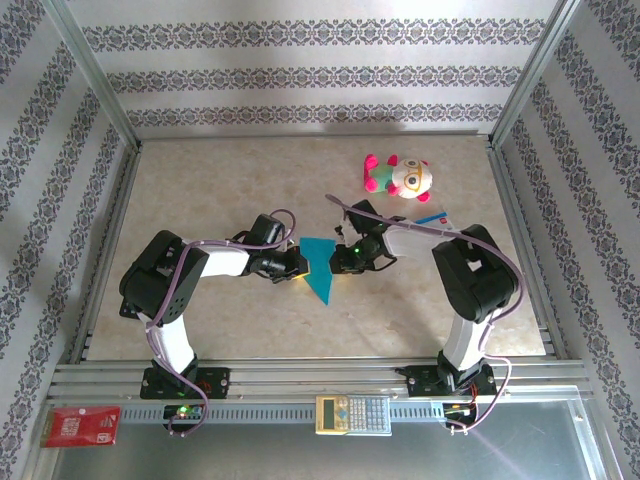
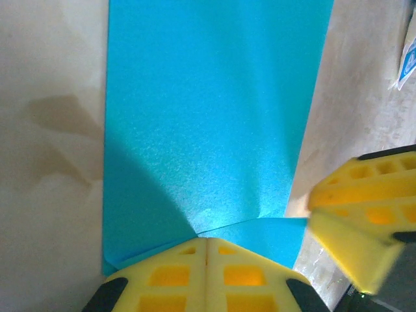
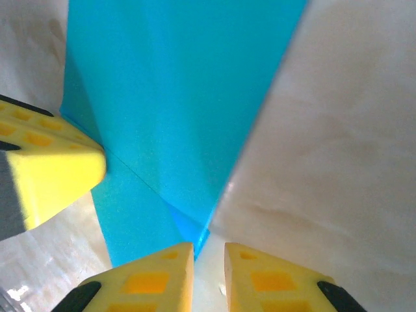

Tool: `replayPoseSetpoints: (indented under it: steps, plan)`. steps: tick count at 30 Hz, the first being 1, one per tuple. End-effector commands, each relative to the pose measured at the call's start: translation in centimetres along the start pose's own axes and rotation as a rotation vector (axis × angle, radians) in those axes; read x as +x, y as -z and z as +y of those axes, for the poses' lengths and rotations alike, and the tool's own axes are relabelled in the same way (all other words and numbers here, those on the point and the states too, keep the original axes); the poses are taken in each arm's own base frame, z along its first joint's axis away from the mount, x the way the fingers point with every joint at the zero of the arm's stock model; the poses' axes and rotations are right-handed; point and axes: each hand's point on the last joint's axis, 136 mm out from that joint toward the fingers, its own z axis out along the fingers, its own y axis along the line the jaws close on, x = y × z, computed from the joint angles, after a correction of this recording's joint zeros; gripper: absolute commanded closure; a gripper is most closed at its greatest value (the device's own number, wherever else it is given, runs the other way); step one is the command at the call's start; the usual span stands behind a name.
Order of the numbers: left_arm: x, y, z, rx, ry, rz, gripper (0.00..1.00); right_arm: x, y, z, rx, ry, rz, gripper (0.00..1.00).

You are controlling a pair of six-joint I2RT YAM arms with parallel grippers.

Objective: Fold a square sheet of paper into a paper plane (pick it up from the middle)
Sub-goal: Third fold the triangle at the center of the table.

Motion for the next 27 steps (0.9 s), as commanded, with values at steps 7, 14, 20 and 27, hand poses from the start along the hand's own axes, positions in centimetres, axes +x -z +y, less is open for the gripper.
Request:
replayPoseSetpoints:
  steps: [7, 14, 20, 27]
  plan:
    - [3.9, -0.1, 6.6, -0.224, 0.103, 0.100, 1.00, 1.5, 2.5, 6.0, -0.199, 0.056, -0.044, 0.81]
    - [3.7, -0.1, 6.6, -0.225, 0.104, 0.102, 1.00, 3.8, -1.7, 9.1, -0.265, 0.074, 0.047, 0.86]
    - [3.7, -0.1, 6.5, -0.226, 0.097, 0.103, 1.00, 4.2, -4.1, 7.3, -0.217, 0.068, 0.095, 0.90]
    - [3.8, -0.1, 6.6, -0.234, 0.090, 0.109, 1.00, 6.3, -4.9, 3.9, -0.150, 0.033, 0.149, 0.92]
